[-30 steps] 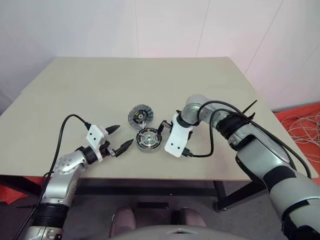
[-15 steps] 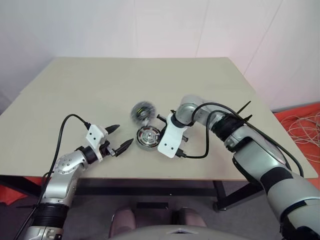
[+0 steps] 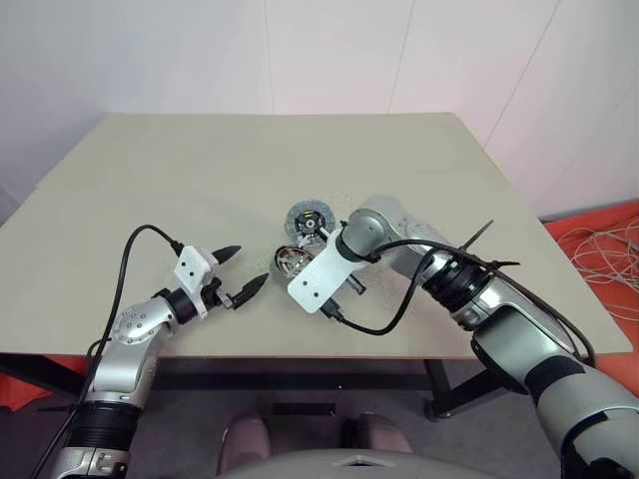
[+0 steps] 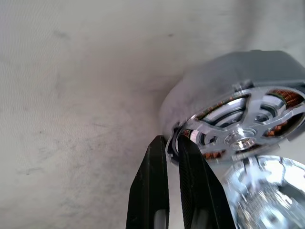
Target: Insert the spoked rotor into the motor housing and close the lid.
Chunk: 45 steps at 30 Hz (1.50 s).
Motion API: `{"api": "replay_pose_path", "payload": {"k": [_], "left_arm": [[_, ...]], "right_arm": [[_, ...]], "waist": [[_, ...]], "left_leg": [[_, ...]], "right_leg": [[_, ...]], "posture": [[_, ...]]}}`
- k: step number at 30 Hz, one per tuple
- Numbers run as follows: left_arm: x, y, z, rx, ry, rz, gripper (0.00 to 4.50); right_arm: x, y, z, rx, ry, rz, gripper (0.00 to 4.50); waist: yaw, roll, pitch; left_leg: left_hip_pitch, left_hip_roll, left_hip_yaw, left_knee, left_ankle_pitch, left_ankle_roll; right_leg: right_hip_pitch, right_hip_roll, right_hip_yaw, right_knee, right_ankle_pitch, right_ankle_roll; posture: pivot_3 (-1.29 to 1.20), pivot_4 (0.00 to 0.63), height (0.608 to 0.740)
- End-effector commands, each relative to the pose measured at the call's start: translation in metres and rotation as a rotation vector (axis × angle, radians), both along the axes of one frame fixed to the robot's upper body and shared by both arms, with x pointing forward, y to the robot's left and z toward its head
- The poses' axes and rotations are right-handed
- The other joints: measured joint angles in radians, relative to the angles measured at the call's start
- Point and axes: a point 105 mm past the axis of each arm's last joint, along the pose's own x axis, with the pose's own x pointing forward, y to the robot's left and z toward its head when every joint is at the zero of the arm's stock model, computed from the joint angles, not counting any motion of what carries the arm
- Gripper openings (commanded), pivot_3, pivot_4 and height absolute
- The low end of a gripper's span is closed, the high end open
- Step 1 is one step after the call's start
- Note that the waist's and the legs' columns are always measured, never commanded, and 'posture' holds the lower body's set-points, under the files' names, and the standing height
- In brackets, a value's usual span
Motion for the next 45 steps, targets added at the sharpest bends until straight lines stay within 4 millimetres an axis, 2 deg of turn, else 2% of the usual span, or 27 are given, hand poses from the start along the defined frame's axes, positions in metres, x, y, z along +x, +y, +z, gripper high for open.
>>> {"api": "replay_pose_path", "payload": {"k": [1,4,12,21,28,34,38,41,45], "left_arm": [[0.004,-0.001,0.011,-0.012,-0.051,0.000,4.50],[0.008,-0.002,0.011,-0.010,-0.049,-0.009,4.50],[0.015,-0.006,0.012,-0.010,-0.059,-0.022,4.50],[0.012,-0.003,0.010,-0.006,-0.054,-0.008,4.50],[0.011,-0.002,0.009,-0.002,-0.050,-0.003,4.50],[0.011,-0.001,0.008,0.003,-0.045,-0.007,4.50],[0.013,0.000,0.009,0.006,-0.047,-0.011,4.50],[0.014,-0.001,0.011,0.008,-0.051,-0.014,4.50],[0.015,-0.001,0.012,0.010,-0.056,-0.012,4.50]], "right_arm": [[-0.001,0.005,0.037,0.094,-0.048,-0.060,0.01],[-0.004,-0.001,0.041,0.073,-0.032,-0.120,0.01],[0.008,-0.025,0.009,-0.048,-0.017,-0.235,0.00],[0.000,-0.006,-0.001,-0.009,0.071,-0.251,0.00],[-0.003,0.012,0.012,0.086,0.113,-0.269,2.36],[-0.006,0.021,0.047,0.165,0.060,-0.151,4.41],[0.004,0.013,0.050,0.144,-0.016,-0.059,4.48],[0.018,0.003,0.039,0.093,-0.085,0.044,4.48],[0.029,0.004,0.030,0.101,-0.164,0.227,4.48]], "waist": [[0.001,0.000,0.000],[0.008,0.000,0.000],[0.016,0.000,0.000],[0.014,0.000,0.000],[0.016,0.000,0.000],[0.016,0.001,0.000],[0.017,0.000,0.000],[0.016,0.000,0.000],[0.013,0.000,0.000]], "left_leg": [[0.000,0.000,0.000,0.000,0.000,0.000],[0.001,0.000,0.000,0.000,0.000,0.000],[0.001,0.000,0.000,0.000,0.001,-0.001],[0.006,0.000,0.000,0.000,0.002,-0.003],[0.005,0.000,0.000,-0.001,0.001,-0.002],[0.003,0.000,0.000,-0.001,0.001,-0.002],[0.004,0.000,0.000,-0.001,0.001,-0.002],[0.004,-0.001,0.000,-0.001,0.001,-0.002],[0.004,-0.001,0.000,-0.001,0.001,-0.002]], "right_leg": [[0.000,0.000,0.000,0.000,0.000,0.000],[0.000,0.000,0.000,0.000,0.000,0.000],[0.001,-0.001,0.000,0.001,0.000,0.000],[0.004,0.000,0.000,0.002,-0.001,0.001],[0.003,-0.001,0.001,0.001,0.000,0.000],[0.002,-0.001,0.001,0.001,0.000,0.000],[0.002,-0.001,0.001,0.001,0.000,0.000],[0.003,-0.001,0.001,0.001,0.000,0.000],[0.002,-0.001,0.001,0.001,0.000,0.000]], "posture": [[0.00,0.000,0.740],[0.00,0.000,0.740],[0.00,0.000,0.740],[0.00,0.000,0.740],[0.00,0.000,0.740],[0.00,0.000,0.740],[0.00,0.000,0.740],[0.00,0.000,0.740],[0.00,0.000,0.740]]}}
